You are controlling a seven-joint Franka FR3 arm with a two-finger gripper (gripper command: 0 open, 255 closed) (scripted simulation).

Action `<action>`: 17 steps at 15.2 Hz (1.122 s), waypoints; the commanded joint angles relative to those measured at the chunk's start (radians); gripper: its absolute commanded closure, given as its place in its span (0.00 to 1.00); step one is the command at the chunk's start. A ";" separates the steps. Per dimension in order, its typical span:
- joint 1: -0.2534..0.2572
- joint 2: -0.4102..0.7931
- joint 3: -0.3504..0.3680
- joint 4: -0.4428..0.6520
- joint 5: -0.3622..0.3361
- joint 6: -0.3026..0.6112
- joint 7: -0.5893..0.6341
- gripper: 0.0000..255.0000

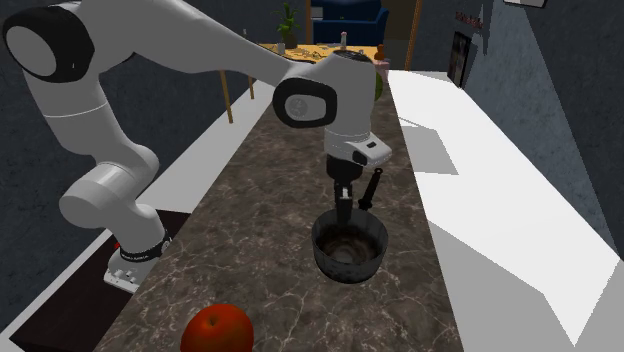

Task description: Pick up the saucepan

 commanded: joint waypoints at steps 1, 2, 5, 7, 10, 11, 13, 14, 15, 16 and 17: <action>0.000 0.000 0.000 -0.003 0.000 0.003 0.000 1.00; 0.000 0.000 0.000 -0.003 0.000 0.003 0.000 1.00; 0.000 0.000 0.000 -0.003 0.000 0.003 0.000 1.00; 0.000 0.000 0.000 -0.003 0.000 0.003 0.000 1.00; 0.000 -0.002 0.000 0.008 0.000 -0.010 -0.001 1.00; 0.000 -0.006 0.000 0.018 0.001 -0.023 -0.002 1.00; 0.000 -0.012 0.000 0.038 0.002 -0.050 -0.004 1.00; 0.000 -0.015 0.000 0.048 0.002 -0.063 -0.005 1.00; 0.000 -0.018 0.000 0.059 0.002 -0.076 -0.006 1.00; 0.000 -0.020 0.000 0.069 0.003 -0.089 -0.006 1.00; 0.000 -0.022 0.000 0.080 0.003 -0.102 -0.007 1.00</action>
